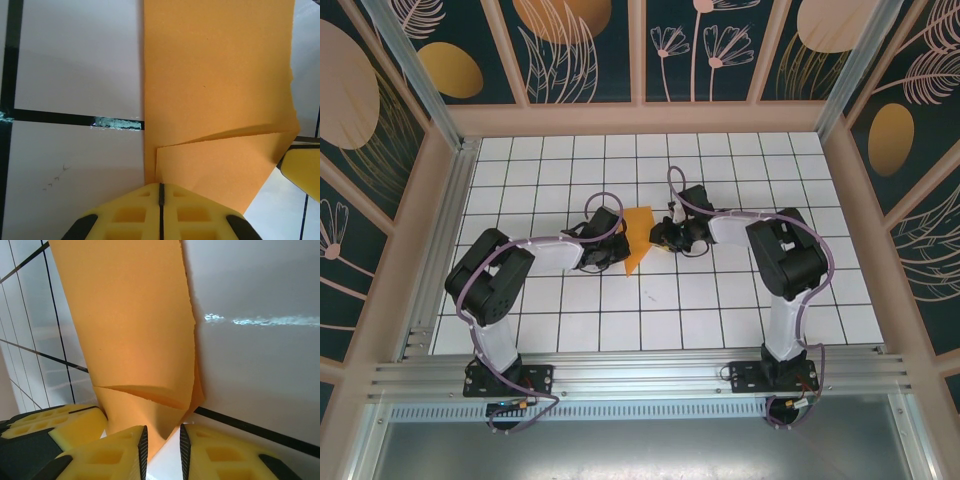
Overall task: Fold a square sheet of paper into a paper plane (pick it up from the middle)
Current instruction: Fourth fold the wing at the center of the table.
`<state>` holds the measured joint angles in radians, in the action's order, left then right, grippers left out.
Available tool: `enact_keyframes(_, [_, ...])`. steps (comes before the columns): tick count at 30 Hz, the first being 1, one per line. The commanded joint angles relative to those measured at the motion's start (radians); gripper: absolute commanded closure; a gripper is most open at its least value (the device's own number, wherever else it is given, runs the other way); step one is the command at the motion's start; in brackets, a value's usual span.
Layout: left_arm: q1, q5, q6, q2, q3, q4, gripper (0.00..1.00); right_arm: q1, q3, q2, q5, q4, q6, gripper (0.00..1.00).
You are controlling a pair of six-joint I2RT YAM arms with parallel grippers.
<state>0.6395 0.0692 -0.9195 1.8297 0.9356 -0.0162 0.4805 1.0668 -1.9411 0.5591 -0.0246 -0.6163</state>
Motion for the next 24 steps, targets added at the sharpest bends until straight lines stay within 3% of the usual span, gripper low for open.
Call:
enact_keyframes(1, [-0.009,0.003,-0.005,0.036,-0.002,0.067,0.91,0.004,0.036,-0.023,0.022,0.022,-0.005,0.73])
enact_keyframes(18, [-0.010,0.019,0.000,0.015,0.006,0.062,0.91,0.006,0.056,-0.050,0.021,0.041,-0.049,0.84])
enact_keyframes(24, [-0.017,0.031,0.008,-0.026,0.023,0.073,0.88,0.007,0.068,-0.044,-0.017,-0.015,-0.015,0.95])
